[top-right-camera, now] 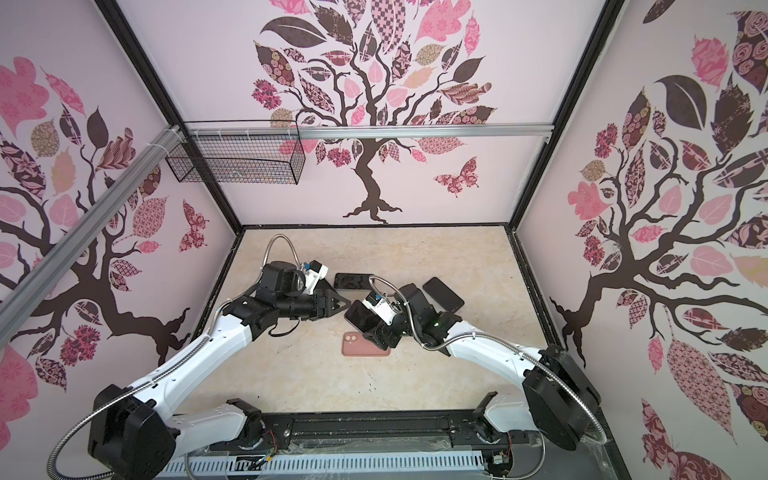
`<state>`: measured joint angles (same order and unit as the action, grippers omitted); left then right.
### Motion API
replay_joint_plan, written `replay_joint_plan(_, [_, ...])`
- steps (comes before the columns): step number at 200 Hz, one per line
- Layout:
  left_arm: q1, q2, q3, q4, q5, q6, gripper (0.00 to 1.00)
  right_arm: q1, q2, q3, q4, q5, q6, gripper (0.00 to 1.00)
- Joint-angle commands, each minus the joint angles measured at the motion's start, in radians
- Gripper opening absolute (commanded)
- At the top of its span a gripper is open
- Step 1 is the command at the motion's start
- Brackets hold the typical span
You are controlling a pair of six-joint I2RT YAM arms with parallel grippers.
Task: Put the phone into the phone case
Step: 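Lift the phone with the right gripper while the left gripper grasps its edge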
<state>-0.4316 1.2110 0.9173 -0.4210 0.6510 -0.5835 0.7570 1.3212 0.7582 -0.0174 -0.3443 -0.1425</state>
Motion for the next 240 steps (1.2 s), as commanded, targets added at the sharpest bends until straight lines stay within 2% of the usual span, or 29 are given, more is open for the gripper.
replay_joint_plan(1, [0.004,0.005,-0.002,0.057,0.031,-0.014,0.57,0.019,-0.056,0.053,0.048,0.02,-0.027,0.47])
replay_joint_plan(38, [0.004,0.015,-0.037,0.102,0.065,-0.04,0.49,0.036,-0.065,0.058,0.05,0.05,-0.034,0.47])
replay_joint_plan(74, [0.005,0.017,-0.056,0.1,0.058,-0.038,0.49,0.044,-0.07,0.059,0.05,0.069,-0.038,0.47])
replay_joint_plan(107, [0.004,0.021,-0.055,0.059,0.005,-0.014,0.49,0.048,-0.079,0.058,0.046,0.081,-0.043,0.47])
replay_joint_plan(127, [0.004,0.029,-0.053,0.056,0.02,-0.009,0.47,0.05,-0.085,0.058,0.045,0.083,-0.044,0.47])
replay_joint_plan(240, [0.003,0.04,-0.079,0.084,0.11,-0.001,0.17,0.054,-0.091,0.06,0.062,0.12,-0.042,0.46])
